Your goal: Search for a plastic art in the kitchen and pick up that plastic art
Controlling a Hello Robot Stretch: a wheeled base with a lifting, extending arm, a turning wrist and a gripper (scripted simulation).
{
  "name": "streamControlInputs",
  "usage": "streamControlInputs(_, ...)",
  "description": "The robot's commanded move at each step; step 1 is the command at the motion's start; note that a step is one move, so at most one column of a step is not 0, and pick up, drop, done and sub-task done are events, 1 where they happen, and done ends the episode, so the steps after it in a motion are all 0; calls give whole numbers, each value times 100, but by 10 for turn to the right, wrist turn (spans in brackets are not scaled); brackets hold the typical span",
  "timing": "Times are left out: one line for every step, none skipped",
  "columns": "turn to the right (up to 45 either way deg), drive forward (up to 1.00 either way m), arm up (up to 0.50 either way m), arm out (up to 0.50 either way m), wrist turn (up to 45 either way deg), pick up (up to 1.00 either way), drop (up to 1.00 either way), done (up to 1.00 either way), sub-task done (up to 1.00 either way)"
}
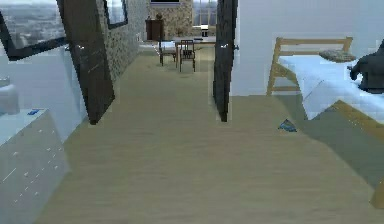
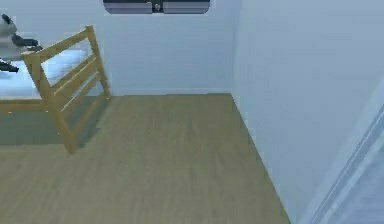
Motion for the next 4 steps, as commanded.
streamControlInputs(0, 100, 0, 0, 0, 0, 0, 0, 0)
streamControlInputs(0, 100, 0, 0, 0, 0, 0, 0, 0)
streamControlInputs(0, 75, 0, 0, 0, 0, 0, 0, 0)
streamControlInputs(0, 90, 0, 0, 0, 0, 0, 0, 0)
